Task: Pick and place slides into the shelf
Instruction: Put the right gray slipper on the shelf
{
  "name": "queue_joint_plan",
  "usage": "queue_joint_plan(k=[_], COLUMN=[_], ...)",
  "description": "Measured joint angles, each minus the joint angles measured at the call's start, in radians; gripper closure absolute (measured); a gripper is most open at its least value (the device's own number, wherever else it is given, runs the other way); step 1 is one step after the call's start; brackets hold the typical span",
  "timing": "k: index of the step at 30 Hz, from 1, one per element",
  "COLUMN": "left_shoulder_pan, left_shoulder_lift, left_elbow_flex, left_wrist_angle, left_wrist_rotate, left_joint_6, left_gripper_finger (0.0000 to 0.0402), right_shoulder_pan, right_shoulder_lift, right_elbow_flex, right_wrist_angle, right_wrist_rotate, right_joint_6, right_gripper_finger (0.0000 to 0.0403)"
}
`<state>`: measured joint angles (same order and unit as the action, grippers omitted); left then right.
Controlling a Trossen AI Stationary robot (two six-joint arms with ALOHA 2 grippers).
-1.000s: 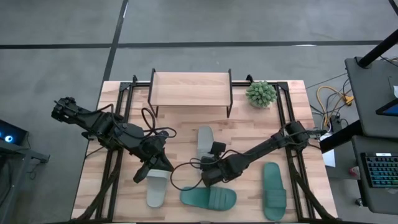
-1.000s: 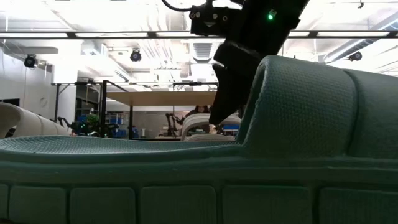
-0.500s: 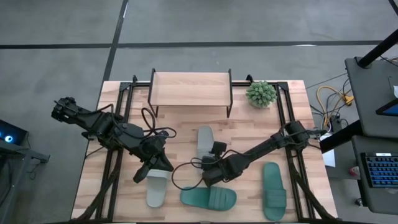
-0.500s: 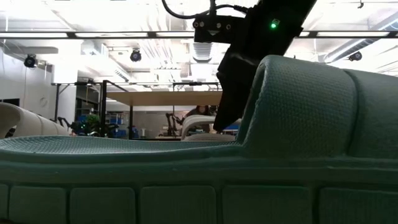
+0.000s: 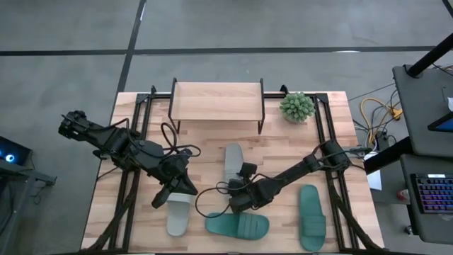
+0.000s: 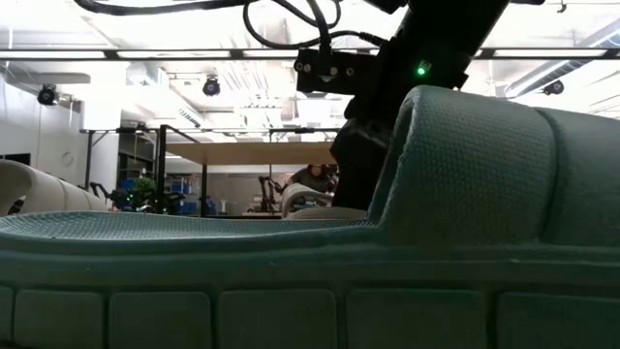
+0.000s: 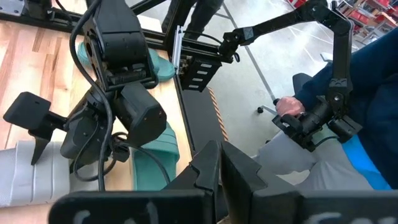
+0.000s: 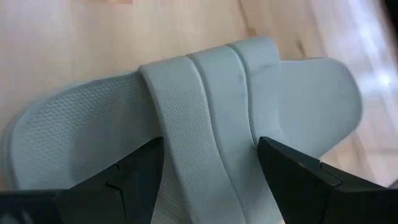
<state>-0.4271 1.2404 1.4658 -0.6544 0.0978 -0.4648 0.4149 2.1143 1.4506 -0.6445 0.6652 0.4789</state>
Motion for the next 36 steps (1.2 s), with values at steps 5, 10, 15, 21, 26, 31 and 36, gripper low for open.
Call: queue_joint_plan(k=[5, 10, 15, 21, 26, 31, 36], left_shoulder_pan=[0.0, 0.0, 0.0, 0.0, 0.0, 0.0, 0.0], left_shoulder_lift=[0.0, 0.0, 0.0, 0.0, 0.0, 0.0, 0.0], left_elbow_flex=[0.0, 0.0, 0.0, 0.0, 0.0, 0.0, 0.0], left_wrist_angle=[0.0, 0.001, 0.002, 0.002, 0.002, 0.002, 0.002], left_wrist_rotate=[0.0, 0.0, 0.0, 0.0, 0.0, 0.0, 0.0], left_joint_6=[0.0, -0.001, -0.001, -0.001, -0.001, -0.001, -0.001], left_gripper_finger=[0.0402, 0.0402, 0.0402, 0.0402, 0.0402, 0.0402, 0.0402], right_shoulder_pan=[-0.003, -0.003, -0.003, -0.01, -0.011, -0.012, -0.013], right_shoulder_lift=[0.001, 0.001, 0.002, 0.002, 0.002, 0.002, 0.002], right_elbow_flex=[-0.001, -0.001, -0.001, -0.001, -0.001, -0.001, -0.001], right_wrist_angle=[-0.008, -0.005, -0.003, 0.001, 0.001, 0.0, 0.001], right_wrist_rotate=[0.043, 0.047, 0.056, 0.067, 0.07, 0.07, 0.055], right_joint_6=[-0.004, -0.005, -0.002, 0.037, 0.055, 0.037, 0.033], right_gripper_finger=[0.0166, 0.018, 0.0182, 0.0182, 0.019, 0.0243, 0.0332])
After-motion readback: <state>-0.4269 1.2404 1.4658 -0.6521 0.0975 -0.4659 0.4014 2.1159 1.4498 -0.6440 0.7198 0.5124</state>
